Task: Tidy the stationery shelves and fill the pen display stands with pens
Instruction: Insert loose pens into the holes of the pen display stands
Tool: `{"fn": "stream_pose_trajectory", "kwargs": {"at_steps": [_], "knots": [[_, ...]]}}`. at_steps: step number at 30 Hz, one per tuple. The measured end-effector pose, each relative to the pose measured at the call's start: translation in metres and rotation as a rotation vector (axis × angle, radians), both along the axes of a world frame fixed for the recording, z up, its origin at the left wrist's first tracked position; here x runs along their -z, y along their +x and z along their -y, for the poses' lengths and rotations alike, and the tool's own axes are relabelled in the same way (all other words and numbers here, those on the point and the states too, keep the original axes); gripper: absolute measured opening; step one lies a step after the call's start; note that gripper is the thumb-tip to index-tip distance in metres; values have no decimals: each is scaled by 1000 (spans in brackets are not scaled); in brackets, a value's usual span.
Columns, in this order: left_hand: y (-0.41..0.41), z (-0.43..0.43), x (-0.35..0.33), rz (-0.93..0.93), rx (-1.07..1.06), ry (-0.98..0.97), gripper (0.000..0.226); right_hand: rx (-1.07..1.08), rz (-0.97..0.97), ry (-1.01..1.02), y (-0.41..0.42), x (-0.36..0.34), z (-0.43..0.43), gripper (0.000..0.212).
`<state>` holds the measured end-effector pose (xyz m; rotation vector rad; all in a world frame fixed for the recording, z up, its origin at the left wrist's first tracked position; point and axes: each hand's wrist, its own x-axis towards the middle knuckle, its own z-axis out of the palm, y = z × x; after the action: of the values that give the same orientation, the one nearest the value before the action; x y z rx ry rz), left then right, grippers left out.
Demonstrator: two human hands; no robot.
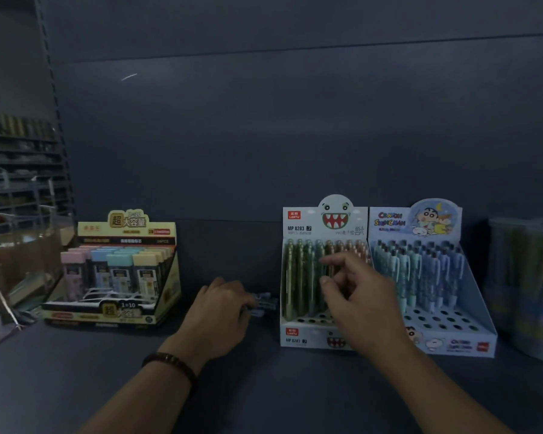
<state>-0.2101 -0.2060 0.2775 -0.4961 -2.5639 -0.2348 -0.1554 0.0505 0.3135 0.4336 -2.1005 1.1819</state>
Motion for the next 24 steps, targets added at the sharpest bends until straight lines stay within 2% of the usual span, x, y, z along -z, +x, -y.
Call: {"fn": "stream_pose_trajectory", "kwargs": {"at_steps": [9, 12, 19, 22, 24], "knots": [[2, 10, 0, 86, 47, 45, 7, -18, -7, -4, -1, 1, -2, 22], [1, 10, -3, 67, 142, 165, 7, -19, -2, 9, -2, 1, -2, 21], [10, -6, -25, -102, 345, 594, 22, -83, 31, 0, 2, 0, 2, 17], [21, -21, -33, -238, 388, 632, 21, -176, 41, -63, 6, -1, 7, 18], [26, -30, -34, -301, 395, 581, 15, -236, 30, -134, 8, -3, 11, 20]]}}
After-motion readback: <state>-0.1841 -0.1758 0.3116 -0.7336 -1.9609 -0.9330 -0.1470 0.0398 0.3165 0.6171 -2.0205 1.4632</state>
